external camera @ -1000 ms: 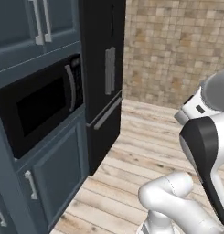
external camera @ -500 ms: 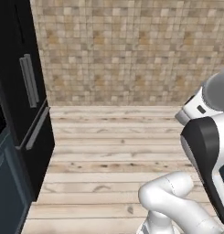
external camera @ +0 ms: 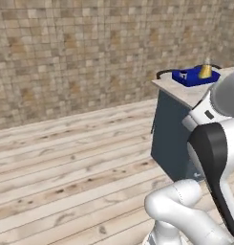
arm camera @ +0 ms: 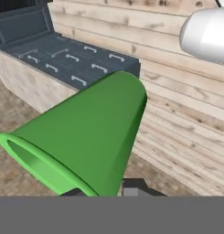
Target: There is a tray on the dining counter. Grab the cup, mug, and pitcher and place them on the tray. The pitcher may be placed next to the tray if it cannot fit the tray.
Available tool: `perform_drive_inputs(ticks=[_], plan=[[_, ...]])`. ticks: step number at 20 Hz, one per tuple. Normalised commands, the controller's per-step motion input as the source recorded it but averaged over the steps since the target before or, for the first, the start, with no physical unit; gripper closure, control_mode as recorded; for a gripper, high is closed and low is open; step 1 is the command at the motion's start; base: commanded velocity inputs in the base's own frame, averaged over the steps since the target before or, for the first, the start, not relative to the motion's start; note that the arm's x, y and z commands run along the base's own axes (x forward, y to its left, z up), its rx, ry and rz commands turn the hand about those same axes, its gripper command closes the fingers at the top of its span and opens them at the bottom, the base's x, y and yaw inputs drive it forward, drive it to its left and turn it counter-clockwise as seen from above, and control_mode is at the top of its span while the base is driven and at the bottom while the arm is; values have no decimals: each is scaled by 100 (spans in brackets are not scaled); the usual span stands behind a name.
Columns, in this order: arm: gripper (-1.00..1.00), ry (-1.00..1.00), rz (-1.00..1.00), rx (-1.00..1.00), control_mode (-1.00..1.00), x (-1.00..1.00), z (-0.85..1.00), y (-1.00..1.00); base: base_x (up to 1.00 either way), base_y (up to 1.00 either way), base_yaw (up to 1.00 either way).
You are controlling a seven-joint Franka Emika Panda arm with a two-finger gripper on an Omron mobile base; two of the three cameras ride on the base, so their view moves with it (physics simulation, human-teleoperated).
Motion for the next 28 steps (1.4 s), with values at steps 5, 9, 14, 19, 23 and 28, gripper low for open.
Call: perform_drive_inputs(ticks=[5,9,14,19,23,28], plan=[[100,0,0,0,100,0,0,0,39,36,-56],[100,0,0,0,100,0,0,0,21,77,-46],[100,0,0,0,100,0,0,0,20,91,-43],[100,0,0,0,100,0,0,0,23,99,-44],[100,0,0,0,100,0,0,0,34,92,-46],[100,0,0,0,100,0,0,0,52,89,-47]])
